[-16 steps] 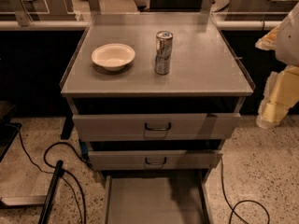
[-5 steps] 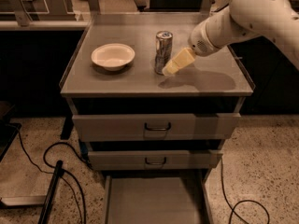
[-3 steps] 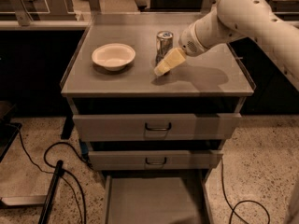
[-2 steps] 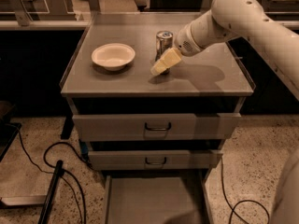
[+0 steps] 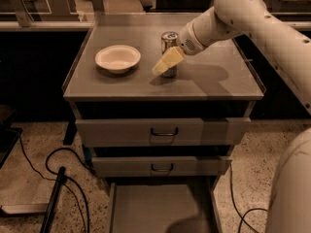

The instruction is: Place redbull can into bottom drawer

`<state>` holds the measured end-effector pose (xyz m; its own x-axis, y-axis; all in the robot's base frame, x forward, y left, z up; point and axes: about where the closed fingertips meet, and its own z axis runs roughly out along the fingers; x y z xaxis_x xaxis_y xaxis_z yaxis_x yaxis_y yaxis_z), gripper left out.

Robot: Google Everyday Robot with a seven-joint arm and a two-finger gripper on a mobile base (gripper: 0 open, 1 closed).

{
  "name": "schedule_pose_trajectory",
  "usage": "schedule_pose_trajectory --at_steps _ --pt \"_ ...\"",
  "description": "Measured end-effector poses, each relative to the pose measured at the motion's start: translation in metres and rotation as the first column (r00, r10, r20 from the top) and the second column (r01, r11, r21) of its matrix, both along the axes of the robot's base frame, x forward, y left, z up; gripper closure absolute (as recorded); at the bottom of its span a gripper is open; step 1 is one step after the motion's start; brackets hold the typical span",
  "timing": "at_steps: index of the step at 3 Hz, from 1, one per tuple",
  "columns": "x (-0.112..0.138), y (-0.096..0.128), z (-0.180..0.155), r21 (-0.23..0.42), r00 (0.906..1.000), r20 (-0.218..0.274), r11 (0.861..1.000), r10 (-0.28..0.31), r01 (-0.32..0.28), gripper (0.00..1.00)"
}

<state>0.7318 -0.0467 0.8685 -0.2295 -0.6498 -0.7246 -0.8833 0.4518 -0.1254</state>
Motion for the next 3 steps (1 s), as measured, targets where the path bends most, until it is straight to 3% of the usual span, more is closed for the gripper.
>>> schedule_pose_trajectory --at_steps 3 --pt "0.0 0.0003 0.0001 0.0 1.0 0.0 1.0 0.001 -0.001 0.66"
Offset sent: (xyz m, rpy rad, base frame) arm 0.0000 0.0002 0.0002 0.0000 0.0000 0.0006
